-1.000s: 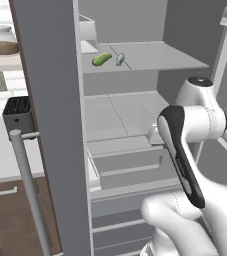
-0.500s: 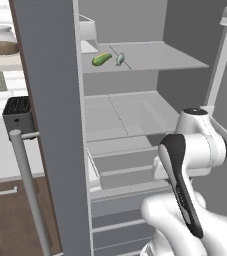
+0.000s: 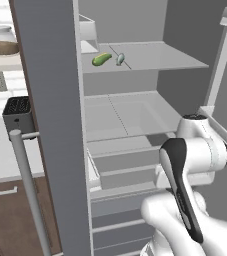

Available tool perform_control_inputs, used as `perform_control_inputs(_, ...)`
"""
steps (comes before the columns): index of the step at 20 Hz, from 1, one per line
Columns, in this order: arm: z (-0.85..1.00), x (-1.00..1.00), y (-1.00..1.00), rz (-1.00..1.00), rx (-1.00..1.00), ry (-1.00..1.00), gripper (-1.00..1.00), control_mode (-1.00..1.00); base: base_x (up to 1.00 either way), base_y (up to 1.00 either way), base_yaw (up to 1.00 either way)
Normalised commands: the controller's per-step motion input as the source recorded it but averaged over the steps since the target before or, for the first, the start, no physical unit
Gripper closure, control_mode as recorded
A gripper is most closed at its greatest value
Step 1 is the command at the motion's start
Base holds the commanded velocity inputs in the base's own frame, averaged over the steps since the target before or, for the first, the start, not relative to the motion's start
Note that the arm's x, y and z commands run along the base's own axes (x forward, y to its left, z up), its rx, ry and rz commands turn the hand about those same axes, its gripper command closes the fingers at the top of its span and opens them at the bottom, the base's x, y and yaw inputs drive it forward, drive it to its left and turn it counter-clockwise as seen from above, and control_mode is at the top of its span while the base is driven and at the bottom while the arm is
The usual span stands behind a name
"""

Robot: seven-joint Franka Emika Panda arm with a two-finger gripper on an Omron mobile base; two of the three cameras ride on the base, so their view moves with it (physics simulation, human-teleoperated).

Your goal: Place one corn and one fish in each tupperware on the nearby counter, to pack two identical lunches.

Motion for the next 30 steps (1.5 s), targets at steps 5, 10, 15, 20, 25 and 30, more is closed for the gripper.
perform_control_inputs(5,-0.03,-0.08,0.00,0.00,0.00,0.02,1.00,1.00,-0.56,0.13,0.00)
perform_control_inputs(10,0.00,0.00,0.00,0.00,0.00,0.00,1.00,1.00,-0.66,0.69,0.04)
perform_control_inputs(15,0.00,0.00,0.00,0.00,0.00,0.00,1.00,1.00,-0.34,0.99,0.12)
perform_control_inputs(20,0.00,0.00,0.00,0.00,0.00,0.00,1.00,1.00,-0.18,1.00,0.24)
perform_control_inputs(25,0.00,0.00,0.00,0.00,0.00,0.00,1.00,1.00,-0.06,1.00,0.25)
perform_control_inputs(30,0.00,0.00,0.00,0.00,0.00,0.00,1.00,1.00,0.34,0.67,0.07)
